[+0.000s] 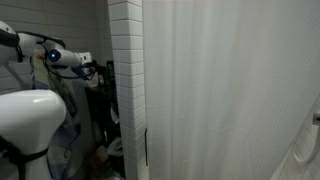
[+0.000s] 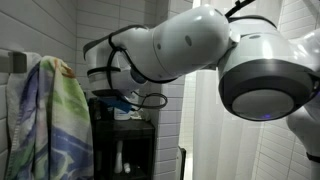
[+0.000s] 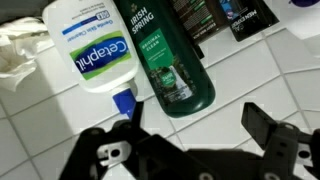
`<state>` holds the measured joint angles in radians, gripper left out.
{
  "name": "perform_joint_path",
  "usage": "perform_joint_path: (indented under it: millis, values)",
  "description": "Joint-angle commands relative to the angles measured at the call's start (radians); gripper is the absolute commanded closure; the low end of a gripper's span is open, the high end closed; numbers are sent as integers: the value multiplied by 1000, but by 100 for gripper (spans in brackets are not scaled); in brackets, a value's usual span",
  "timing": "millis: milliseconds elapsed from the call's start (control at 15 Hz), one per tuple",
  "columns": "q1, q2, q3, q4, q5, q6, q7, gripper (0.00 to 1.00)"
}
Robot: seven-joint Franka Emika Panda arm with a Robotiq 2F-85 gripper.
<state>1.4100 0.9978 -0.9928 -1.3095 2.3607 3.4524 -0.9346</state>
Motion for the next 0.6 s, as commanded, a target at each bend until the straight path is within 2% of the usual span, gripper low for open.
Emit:
perform_joint_path:
  millis: [0,267,533]
  values:
    - [70,41,-82,-32,25,1,-39,0]
    - [79,108,-147,-22,35,0,-39,0]
    - [57,134,-165,-42,41,0,-53,0]
